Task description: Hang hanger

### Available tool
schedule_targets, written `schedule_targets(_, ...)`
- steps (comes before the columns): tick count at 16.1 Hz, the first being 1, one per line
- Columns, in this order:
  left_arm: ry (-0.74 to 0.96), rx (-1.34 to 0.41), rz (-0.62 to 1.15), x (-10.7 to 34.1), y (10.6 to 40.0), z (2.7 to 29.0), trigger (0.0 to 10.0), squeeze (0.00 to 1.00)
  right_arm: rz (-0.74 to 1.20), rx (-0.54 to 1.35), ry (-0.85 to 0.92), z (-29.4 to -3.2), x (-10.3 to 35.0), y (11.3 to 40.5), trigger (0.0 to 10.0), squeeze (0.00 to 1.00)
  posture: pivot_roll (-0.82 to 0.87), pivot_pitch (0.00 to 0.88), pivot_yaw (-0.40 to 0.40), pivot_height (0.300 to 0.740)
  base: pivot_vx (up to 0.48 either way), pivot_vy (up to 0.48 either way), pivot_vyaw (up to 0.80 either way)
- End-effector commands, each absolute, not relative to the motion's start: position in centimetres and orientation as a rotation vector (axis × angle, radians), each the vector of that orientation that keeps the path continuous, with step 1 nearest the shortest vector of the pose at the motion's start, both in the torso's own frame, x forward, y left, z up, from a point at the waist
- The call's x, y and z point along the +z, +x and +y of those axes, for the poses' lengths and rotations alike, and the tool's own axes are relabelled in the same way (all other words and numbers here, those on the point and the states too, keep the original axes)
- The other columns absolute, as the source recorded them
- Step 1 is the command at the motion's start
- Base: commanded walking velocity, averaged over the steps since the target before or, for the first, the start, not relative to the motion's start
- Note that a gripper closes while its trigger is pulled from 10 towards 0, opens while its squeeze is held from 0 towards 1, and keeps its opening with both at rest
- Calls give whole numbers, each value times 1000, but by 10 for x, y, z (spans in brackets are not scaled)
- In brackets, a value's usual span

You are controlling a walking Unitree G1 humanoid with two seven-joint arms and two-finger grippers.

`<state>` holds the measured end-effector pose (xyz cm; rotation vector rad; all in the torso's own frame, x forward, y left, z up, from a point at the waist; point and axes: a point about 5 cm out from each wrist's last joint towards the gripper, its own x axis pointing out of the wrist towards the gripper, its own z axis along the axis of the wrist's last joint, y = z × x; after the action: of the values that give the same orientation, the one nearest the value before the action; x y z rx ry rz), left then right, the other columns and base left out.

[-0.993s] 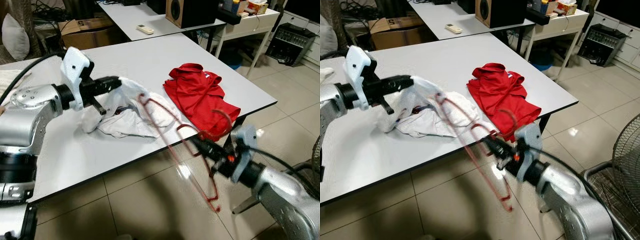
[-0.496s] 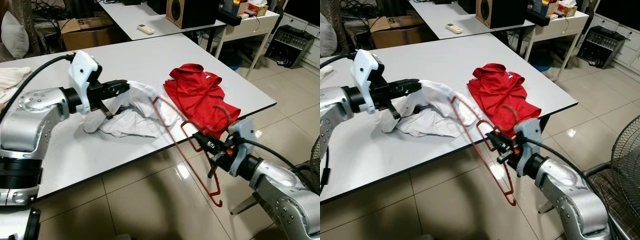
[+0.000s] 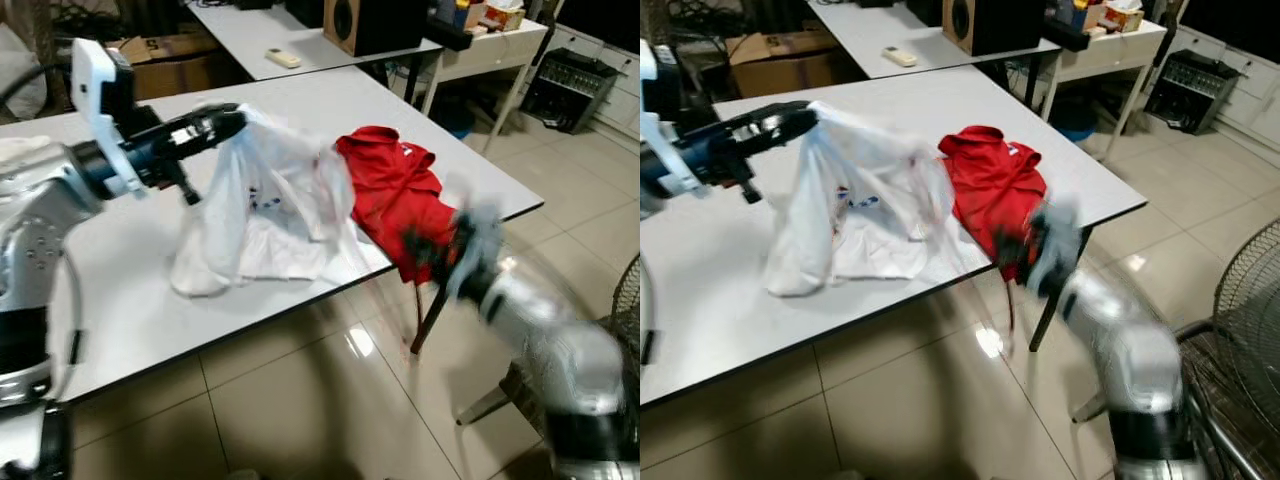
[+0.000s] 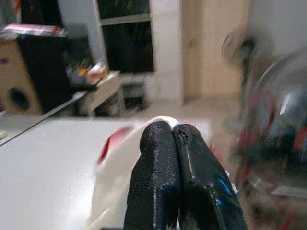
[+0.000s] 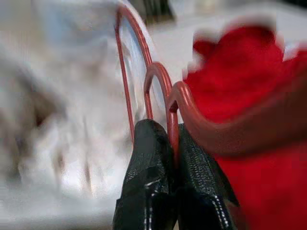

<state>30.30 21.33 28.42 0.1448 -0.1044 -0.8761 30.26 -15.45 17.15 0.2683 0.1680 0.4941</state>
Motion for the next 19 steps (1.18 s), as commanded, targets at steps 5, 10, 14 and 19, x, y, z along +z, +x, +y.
schedule_targets(5,283,-817,36,242,299,203,0,0,186,572,648,-148,183,301,10000,0,-77,0,-68,740,0,0,0)
schedule_targets(10,368,-530,-165,274,329,225,0,0,35,625,760,-147,216,314,10000,0,-80,0,-65,740,0,0,0)
schedule_targets(14,401,-391,-304,322,336,248,0,0,-67,555,823,-173,236,321,10000,0,-74,0,-60,740,0,0,0)
schedule_targets(19,418,-466,-217,292,342,240,0,0,67,565,825,-152,206,307,10000,0,-76,0,-50,740,0,0,0)
